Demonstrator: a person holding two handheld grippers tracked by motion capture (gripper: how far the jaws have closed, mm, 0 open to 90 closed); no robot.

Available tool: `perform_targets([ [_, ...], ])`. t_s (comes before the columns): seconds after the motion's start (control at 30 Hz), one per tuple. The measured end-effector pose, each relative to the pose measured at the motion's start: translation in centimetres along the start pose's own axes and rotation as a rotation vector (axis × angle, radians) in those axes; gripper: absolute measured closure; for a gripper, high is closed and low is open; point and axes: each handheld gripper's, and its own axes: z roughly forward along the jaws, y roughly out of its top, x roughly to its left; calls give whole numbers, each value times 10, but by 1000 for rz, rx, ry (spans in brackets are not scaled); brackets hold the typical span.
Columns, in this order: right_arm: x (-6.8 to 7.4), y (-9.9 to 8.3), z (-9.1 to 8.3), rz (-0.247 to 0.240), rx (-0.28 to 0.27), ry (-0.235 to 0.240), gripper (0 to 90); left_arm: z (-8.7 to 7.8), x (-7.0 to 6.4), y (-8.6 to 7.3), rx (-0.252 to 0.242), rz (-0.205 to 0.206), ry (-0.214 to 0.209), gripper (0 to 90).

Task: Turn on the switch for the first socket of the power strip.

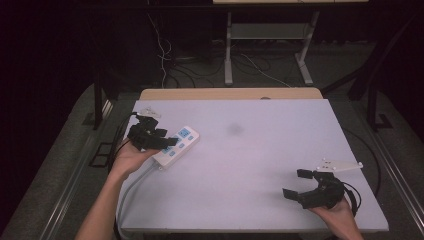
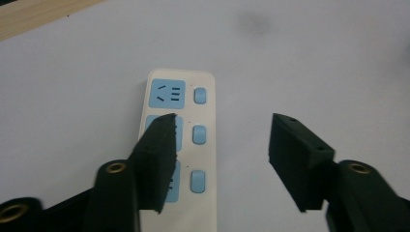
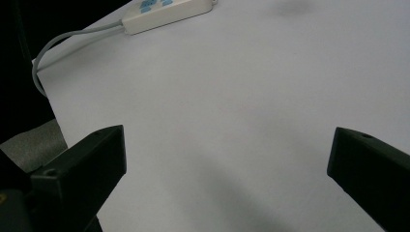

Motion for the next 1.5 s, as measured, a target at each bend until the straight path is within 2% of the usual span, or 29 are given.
perform_targets([
  [0.07,0,0,0,0,1,0,0,2,1,0,-1,2,5,498],
  [0.17,0,0,0,-1,2,0,0,6,3,0,5,1,3,604],
  [0.2,0,0,0,-2,4,-1,0,6,4,0,7,2,1,686],
  [0.23,0,0,0,-2,4,-1,0,7,4,0,5,-8,-3,686],
  [0.27,0,0,1,-2,5,-1,0,8,6,0,3,-10,-7,783],
  [0.3,0,0,1,-2,5,-1,0,9,6,0,4,-18,-8,783],
  [0.37,0,0,0,-1,5,-1,0,10,9,0,13,-22,-12,890],
  [0.83,-1,0,2,-5,9,0,0,27,14,-6,77,-17,-23,895],
  [1.5,-1,-1,2,-5,13,0,0,45,22,-22,127,-44,-19,895],
])
